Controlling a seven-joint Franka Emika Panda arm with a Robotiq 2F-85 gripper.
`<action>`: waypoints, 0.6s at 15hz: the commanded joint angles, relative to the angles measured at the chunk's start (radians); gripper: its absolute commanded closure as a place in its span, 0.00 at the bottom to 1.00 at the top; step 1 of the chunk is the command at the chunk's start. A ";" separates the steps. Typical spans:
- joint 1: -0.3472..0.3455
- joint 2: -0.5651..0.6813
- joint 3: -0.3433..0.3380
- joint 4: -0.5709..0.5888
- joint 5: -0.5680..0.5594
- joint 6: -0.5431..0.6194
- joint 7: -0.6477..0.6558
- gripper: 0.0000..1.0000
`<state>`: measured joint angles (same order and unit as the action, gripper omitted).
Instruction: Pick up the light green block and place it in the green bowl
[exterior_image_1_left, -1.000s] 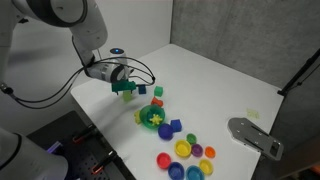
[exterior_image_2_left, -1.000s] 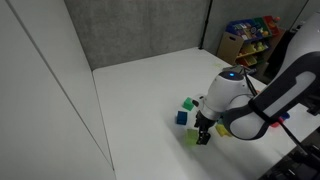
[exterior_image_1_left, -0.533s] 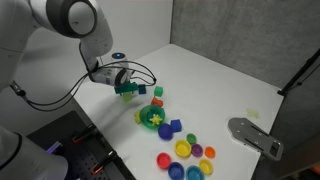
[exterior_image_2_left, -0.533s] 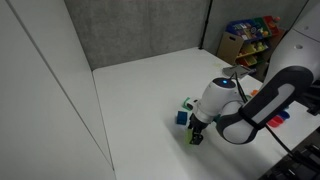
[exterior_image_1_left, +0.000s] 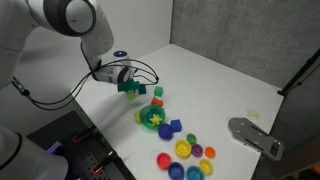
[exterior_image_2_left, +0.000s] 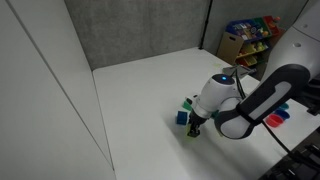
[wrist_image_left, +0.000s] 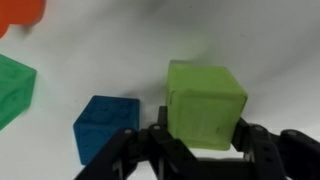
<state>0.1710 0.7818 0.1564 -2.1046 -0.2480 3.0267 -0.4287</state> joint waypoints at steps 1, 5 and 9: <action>0.022 -0.115 -0.052 -0.040 -0.023 -0.030 0.077 0.69; 0.030 -0.226 -0.115 -0.083 -0.027 -0.053 0.124 0.69; 0.025 -0.328 -0.199 -0.150 -0.044 -0.078 0.162 0.69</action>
<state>0.1898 0.5516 0.0152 -2.1787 -0.2488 2.9772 -0.3287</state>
